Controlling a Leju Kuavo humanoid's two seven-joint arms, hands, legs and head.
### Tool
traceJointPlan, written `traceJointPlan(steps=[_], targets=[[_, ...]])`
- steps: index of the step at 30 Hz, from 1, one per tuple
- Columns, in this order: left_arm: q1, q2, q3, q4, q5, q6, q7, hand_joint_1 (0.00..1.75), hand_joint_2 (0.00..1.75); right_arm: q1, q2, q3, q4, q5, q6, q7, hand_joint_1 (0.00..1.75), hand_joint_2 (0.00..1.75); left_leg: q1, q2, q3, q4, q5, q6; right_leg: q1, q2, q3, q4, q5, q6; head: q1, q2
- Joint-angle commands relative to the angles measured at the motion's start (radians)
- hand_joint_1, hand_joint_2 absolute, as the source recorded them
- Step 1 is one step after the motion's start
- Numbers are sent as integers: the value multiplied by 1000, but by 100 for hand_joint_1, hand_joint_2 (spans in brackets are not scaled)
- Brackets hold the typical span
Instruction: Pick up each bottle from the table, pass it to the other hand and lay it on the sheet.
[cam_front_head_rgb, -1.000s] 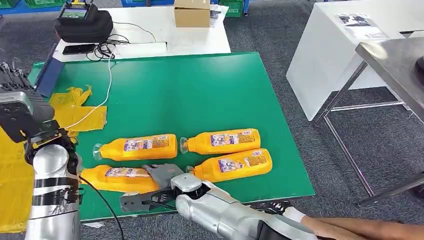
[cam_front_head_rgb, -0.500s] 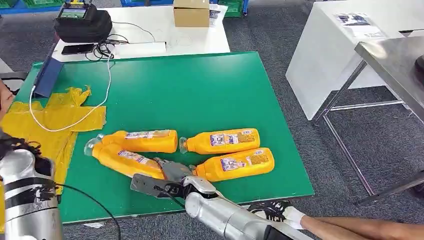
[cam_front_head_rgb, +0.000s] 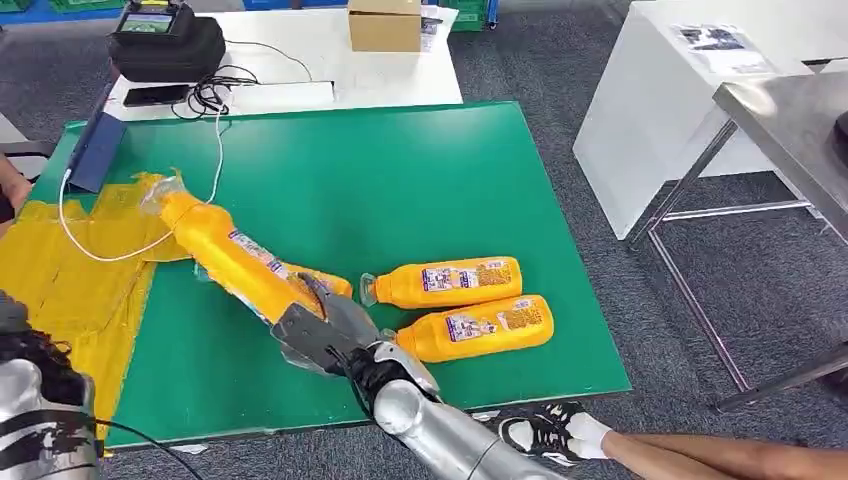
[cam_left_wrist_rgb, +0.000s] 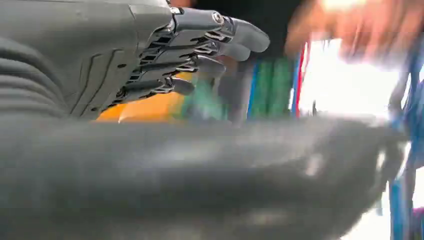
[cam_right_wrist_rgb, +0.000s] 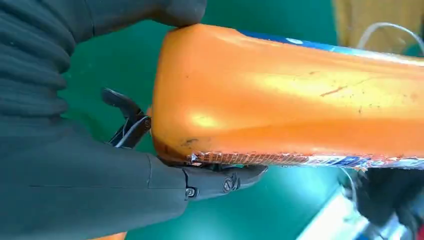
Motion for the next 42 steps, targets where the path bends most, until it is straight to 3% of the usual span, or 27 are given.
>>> traceJointPlan(steps=[1,7,9,11,14,30,31,32,42], targets=[[73,-21,-138,8,72,-173,92,0,175,55,-49,-58,-124,27,7,-5,175,175,-2,0,-1,-2,1,4,-1,-2,8,-2,1,0,0,0],[70,-14,-134,5,72,-173,92,0,175,54,-48,-58,-125,27,7,-5,175,175,-1,-1,0,-2,1,5,0,-2,8,0,1,-3,0,0],[90,8,-183,20,229,-424,156,0,175,51,-47,-54,-125,43,17,-12,175,175,-1,-1,0,-1,1,5,0,-2,8,0,2,-2,0,0],[131,18,-255,31,242,-566,156,0,175,58,-49,-45,-149,63,40,-17,175,175,-1,1,1,-2,1,5,0,0,8,-1,2,-2,0,0],[163,10,-339,18,208,-622,124,0,175,56,-48,-22,-164,86,65,-14,175,175,-2,-1,1,-2,1,6,0,-2,9,-1,1,-2,0,0],[173,27,-525,-7,249,-672,115,0,175,-107,19,281,61,173,190,-24,175,175,-1,2,1,-2,1,5,1,1,8,0,2,-3,0,0],[166,23,-519,0,243,-661,111,19,175,-115,21,305,70,173,197,-23,175,175,-1,1,2,-2,1,6,1,0,9,0,1,-3,0,0],[162,20,-516,5,243,-659,108,175,175,-120,23,321,78,172,204,-23,175,175,0,1,-1,-1,1,5,1,0,7,0,2,-2,0,0],[159,9,-483,5,254,-652,91,175,175,-124,13,330,110,144,198,-22,175,175,-1,-1,0,-2,1,5,1,-2,8,0,1,-3,0,0]])
